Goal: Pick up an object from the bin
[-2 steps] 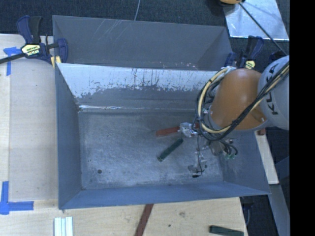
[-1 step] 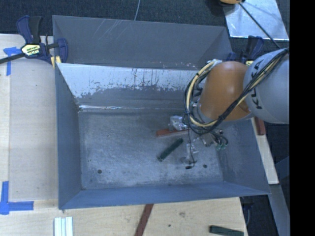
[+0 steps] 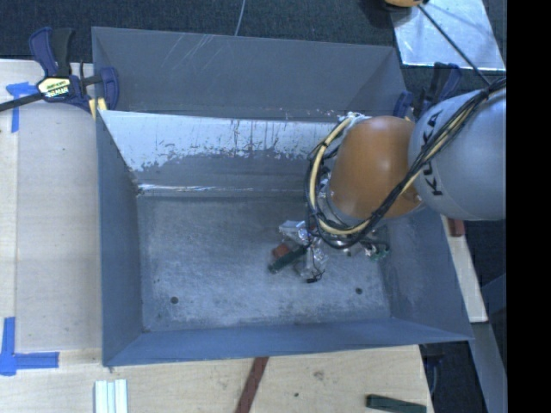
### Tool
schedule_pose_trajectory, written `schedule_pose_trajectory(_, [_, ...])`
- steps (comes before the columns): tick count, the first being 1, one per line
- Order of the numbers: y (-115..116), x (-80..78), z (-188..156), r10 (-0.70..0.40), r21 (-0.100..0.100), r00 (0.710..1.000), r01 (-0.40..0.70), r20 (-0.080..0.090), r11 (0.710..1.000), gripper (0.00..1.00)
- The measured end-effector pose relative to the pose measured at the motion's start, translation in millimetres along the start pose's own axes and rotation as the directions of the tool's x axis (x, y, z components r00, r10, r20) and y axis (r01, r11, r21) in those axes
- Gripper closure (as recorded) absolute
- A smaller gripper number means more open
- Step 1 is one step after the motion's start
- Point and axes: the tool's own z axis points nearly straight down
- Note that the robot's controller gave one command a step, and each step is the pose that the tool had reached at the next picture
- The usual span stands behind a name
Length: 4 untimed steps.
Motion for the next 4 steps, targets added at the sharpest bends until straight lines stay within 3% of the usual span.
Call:
schedule_pose_trajectory(1, [0, 0.0, 0, 0.000, 0.000, 1.000, 0.000, 0.000, 1.000, 1.00])
schedule_pose_trajectory(2, [2, -21.1, -128, -0.006, -0.009, 1.000, 0.006, -0.021, 1.000, 1.00])
schedule_pose_trajectory(3, [2, -20.9, -127, -0.006, -0.010, 1.000, 0.006, -0.022, 1.000, 0.00])
schedule_pose_trajectory(4, [2, -20.9, -127, -0.006, -0.010, 1.000, 0.006, -0.022, 1.000, 0.00])
